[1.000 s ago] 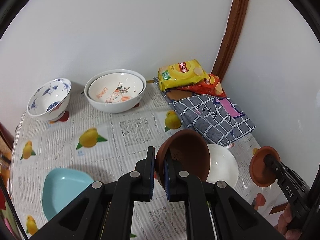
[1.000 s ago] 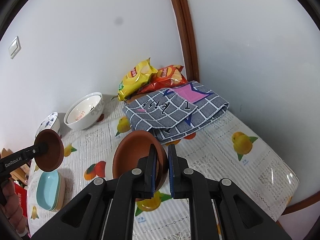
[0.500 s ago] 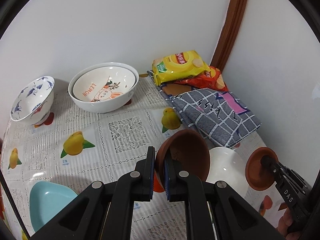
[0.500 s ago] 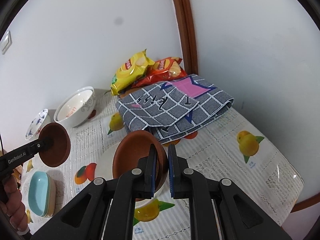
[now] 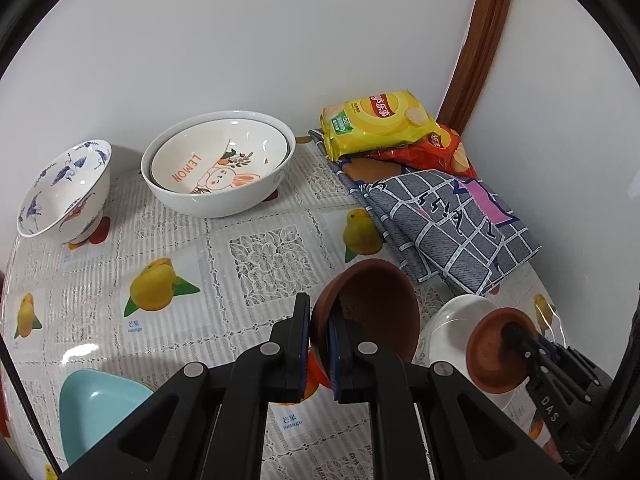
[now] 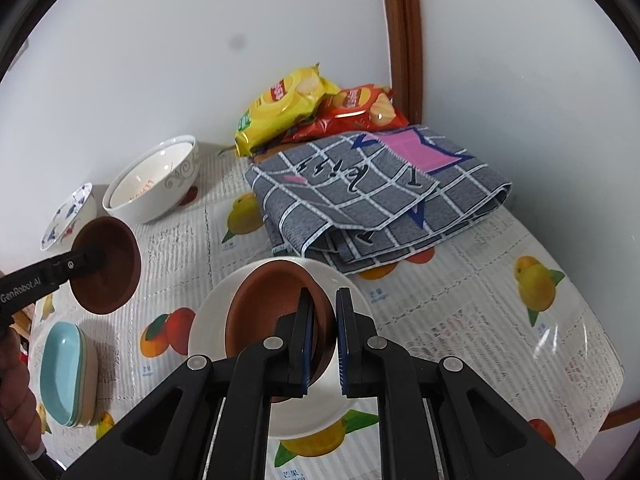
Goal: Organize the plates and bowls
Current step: 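Lower the right tool's terracotta bowl into the white bowl and open it while the left tool holds its bowl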
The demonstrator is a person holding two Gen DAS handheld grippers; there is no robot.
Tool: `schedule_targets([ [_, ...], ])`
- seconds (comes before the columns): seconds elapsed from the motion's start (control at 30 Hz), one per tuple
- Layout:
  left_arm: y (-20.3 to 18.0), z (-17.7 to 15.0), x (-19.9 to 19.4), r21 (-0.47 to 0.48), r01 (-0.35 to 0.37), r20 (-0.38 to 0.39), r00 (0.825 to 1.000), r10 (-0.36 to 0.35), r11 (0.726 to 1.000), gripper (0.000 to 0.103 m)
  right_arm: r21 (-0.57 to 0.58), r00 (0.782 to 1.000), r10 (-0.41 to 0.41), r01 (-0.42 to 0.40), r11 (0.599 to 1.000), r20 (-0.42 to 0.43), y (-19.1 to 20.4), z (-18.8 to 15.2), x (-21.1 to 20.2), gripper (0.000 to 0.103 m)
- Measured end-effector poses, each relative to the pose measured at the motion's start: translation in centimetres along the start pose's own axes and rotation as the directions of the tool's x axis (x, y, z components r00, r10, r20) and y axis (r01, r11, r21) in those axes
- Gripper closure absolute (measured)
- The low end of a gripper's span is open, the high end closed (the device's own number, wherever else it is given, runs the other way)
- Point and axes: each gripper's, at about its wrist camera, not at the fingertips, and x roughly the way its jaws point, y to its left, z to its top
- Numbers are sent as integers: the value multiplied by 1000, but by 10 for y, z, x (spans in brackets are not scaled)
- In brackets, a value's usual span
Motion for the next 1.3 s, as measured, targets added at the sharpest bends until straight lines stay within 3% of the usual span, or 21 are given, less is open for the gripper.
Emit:
schedule_targets([
  [0.87, 4, -2, 13, -9, 6, -41, 999, -7, 1000, 95, -74, 994, -53, 45, 996, -101, 18, -9, 41, 93],
  [1.03, 2, -3, 13, -5, 12, -42, 999, -13, 1000, 95, -111, 986, -129, 118, 987, -103, 21, -10, 45, 93],
  [1.3, 4, -2, 13, -10, 12, -44, 999, -12, 1000, 95, -167, 980, -178, 161, 973, -93, 30, -12, 50, 91],
])
